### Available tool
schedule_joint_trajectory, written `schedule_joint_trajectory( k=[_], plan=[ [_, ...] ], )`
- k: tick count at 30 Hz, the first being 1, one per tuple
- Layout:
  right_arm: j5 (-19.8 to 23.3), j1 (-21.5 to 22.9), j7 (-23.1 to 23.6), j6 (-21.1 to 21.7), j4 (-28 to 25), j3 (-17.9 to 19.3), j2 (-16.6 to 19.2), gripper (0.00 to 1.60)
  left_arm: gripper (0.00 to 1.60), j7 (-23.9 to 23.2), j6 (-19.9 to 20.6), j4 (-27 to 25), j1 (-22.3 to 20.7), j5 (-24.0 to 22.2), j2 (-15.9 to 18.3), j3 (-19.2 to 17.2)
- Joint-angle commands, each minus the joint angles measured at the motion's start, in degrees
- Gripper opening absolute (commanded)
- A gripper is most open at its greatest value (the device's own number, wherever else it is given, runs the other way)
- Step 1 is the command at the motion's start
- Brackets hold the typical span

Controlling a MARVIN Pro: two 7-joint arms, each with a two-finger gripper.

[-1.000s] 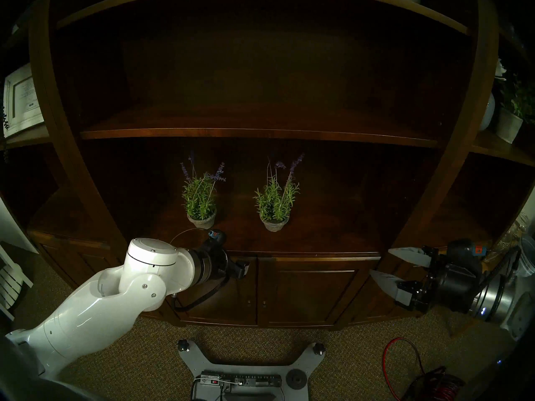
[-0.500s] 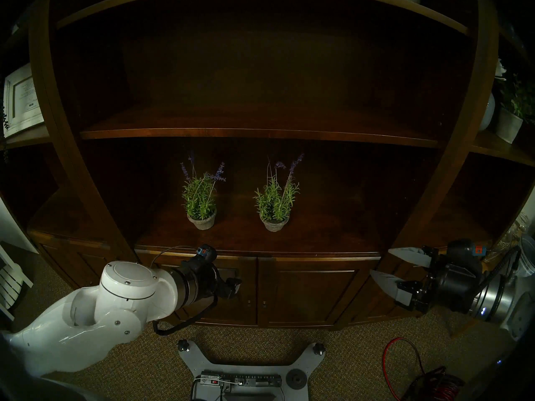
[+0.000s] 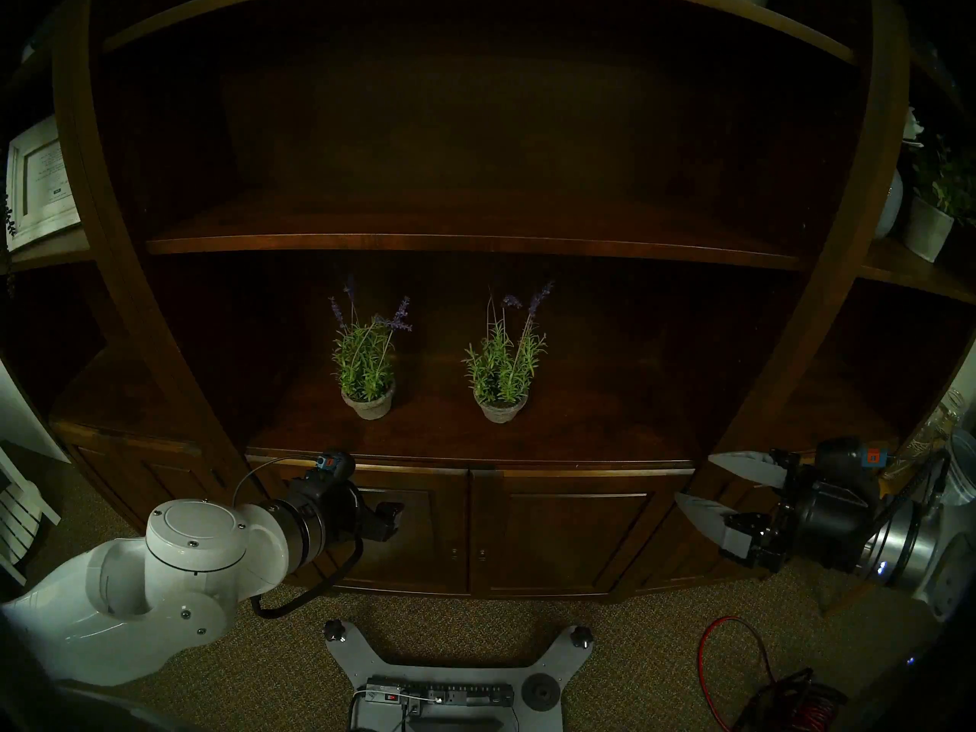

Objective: Place the fake decorative plant upright

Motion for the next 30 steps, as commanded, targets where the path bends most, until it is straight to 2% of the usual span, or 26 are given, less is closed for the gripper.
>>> schedule_joint_trajectory(
  k=[1,10,14,17,19,21,23,24,26,30],
  plan=[
    [-0.1,0.1,0.1,-0.1,-0.1,0.2,0.0,1.60,1.60,-1.3,-6.9,-1.7,4.9,0.9,3.1,-3.5],
    [-0.1,0.1,0.1,-0.1,-0.1,0.2,0.0,1.60,1.60,-4.0,-15.9,-1.1,11.3,2.3,6.3,-6.1],
    [-0.1,0.1,0.1,-0.1,-0.1,0.2,0.0,1.60,1.60,-5.0,-18.1,-0.8,13.3,2.8,7.2,-7.2],
    [-0.1,0.1,0.1,-0.1,-0.1,0.2,0.0,1.60,1.60,-6.8,-22.1,-0.3,16.4,3.4,9.2,-8.7],
    [-0.1,0.1,0.1,-0.1,-0.1,0.2,0.0,1.60,1.60,-7.2,-22.5,-0.3,16.9,3.5,9.4,-9.0],
    [-0.1,0.1,0.1,-0.1,-0.1,0.2,0.0,1.60,1.60,-8.6,-25.9,0.1,19.1,4.2,10.4,-10.3],
    [-0.1,0.1,0.1,-0.1,-0.1,0.2,0.0,1.60,1.60,-9.1,-26.5,0.2,19.7,4.4,10.6,-10.7],
    [-0.1,0.2,0.1,-0.1,-0.1,0.2,0.0,1.60,1.60,-10.0,-28.4,0.5,21.0,4.8,11.1,-11.4],
    [-0.1,0.2,0.1,-0.2,-0.1,0.2,0.0,1.60,1.60,-10.5,-28.7,0.6,21.7,5.0,11.2,-11.9],
    [-0.1,0.2,0.1,-0.2,-0.1,0.2,0.0,1.60,1.60,-12.7,-33.4,1.3,24.7,6.0,12.2,-13.7]
  ],
)
